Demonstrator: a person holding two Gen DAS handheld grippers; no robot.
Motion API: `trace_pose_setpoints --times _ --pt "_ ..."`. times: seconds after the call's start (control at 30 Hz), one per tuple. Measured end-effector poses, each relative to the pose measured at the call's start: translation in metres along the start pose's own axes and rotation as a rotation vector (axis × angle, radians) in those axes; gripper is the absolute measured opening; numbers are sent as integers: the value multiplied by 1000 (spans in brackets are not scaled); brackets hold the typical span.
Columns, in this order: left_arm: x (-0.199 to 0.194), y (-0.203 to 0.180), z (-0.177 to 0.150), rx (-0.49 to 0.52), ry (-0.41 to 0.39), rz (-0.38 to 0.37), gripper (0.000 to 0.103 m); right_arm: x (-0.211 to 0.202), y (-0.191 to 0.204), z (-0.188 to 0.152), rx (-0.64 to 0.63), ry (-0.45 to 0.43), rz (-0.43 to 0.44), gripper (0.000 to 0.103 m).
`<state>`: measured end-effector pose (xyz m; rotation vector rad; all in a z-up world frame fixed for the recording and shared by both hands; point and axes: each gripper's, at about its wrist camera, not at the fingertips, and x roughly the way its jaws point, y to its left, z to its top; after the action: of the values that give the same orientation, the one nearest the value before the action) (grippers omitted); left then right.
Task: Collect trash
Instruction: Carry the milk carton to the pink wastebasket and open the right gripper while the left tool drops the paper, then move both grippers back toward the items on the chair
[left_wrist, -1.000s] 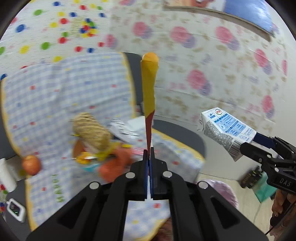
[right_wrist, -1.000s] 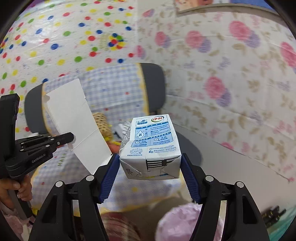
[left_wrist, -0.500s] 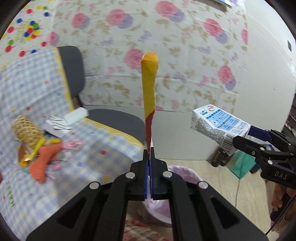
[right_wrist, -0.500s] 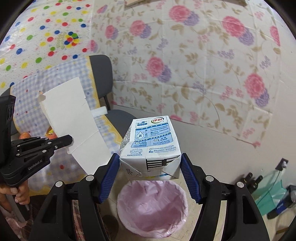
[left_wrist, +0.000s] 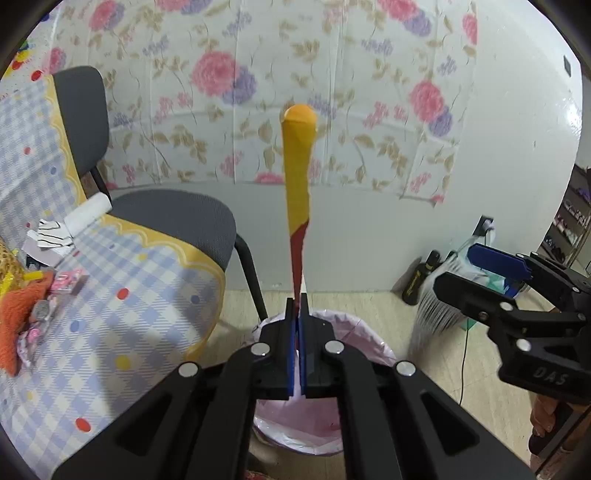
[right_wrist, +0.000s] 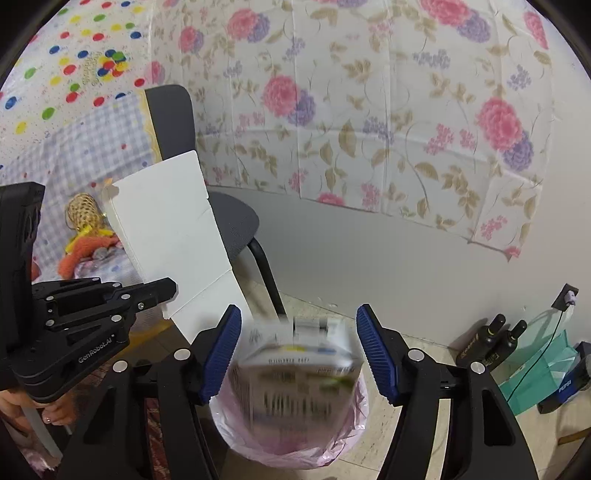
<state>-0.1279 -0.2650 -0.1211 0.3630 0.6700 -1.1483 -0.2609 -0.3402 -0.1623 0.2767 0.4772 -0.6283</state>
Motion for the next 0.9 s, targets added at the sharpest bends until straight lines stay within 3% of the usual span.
trace_pose_setpoints --times 0.17,0.23,0.3,0.33,0.9 --pt "24 4 0 3 53 14 2 31 -8 -1 6 29 6 66" --pt "30 7 0 1 67 25 14 35 -10 1 11 31 9 66" --pt "34 10 -1 -3 78 32 47 35 -10 3 12 29 8 66" --pt "34 11 -2 -4 78 38 49 35 -10 3 10 28 6 66" --pt "23 45 -12 -77 74 118 53 33 -5 -1 26 45 36 66"
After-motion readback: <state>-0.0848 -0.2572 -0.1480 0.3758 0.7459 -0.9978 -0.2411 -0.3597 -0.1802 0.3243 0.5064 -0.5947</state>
